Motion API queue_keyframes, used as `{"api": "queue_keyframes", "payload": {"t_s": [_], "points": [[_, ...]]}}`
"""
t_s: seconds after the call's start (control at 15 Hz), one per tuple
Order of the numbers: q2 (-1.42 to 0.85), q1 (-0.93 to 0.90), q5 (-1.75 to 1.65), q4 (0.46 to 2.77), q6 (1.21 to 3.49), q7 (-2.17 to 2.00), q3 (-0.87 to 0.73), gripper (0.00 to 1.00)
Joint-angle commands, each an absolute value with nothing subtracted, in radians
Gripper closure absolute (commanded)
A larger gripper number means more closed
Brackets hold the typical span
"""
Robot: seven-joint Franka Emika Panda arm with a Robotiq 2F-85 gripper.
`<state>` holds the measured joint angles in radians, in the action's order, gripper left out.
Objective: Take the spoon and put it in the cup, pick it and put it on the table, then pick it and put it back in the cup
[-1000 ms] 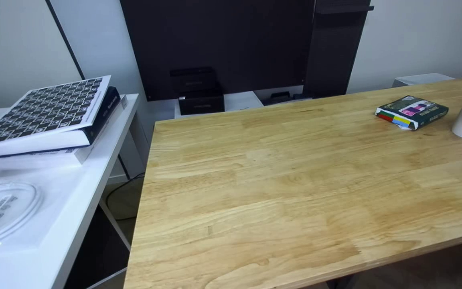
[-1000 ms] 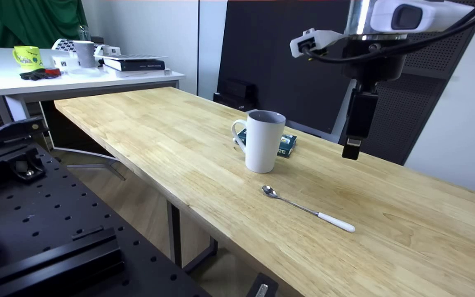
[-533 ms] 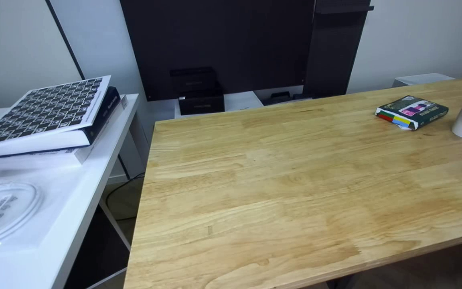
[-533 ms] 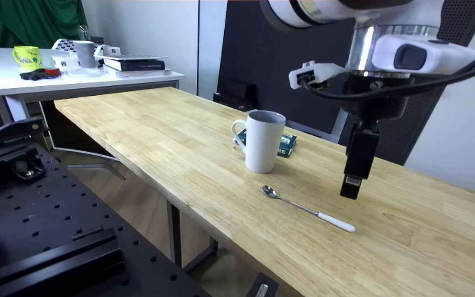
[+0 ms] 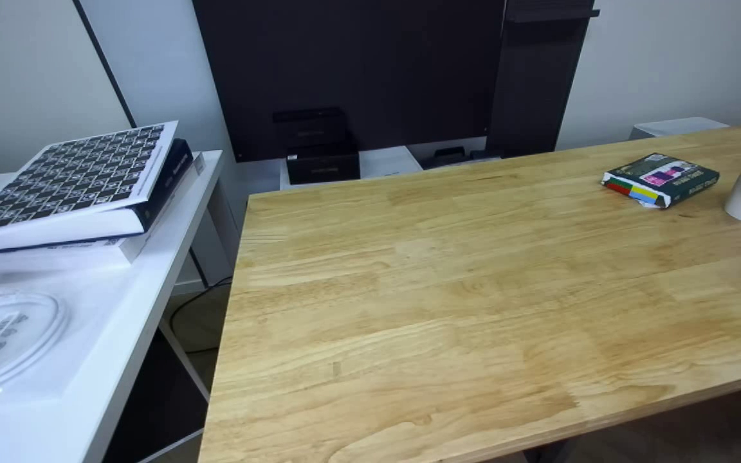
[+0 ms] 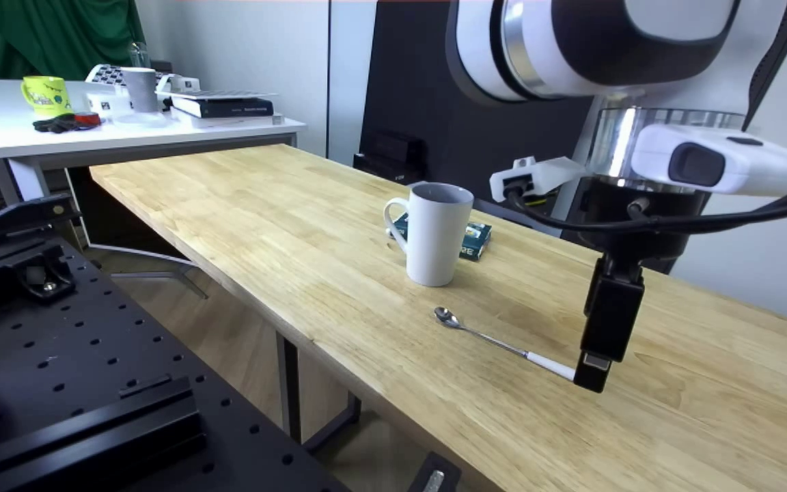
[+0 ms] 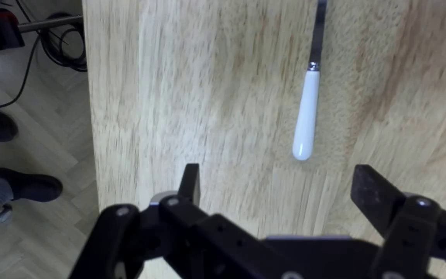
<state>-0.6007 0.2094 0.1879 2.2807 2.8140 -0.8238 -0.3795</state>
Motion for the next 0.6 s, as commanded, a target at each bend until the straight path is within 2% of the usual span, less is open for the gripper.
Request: {"api": "queue_keyframes", "payload": {"t_s": [0.0, 0.53], "points": [[-0.643, 0.231, 0.232, 2.244, 2.824, -0.797, -0.365, 0.0], [-0.666, 0.285, 0.305, 2.252, 2.913, -0.711, -0.295, 0.0]]}}
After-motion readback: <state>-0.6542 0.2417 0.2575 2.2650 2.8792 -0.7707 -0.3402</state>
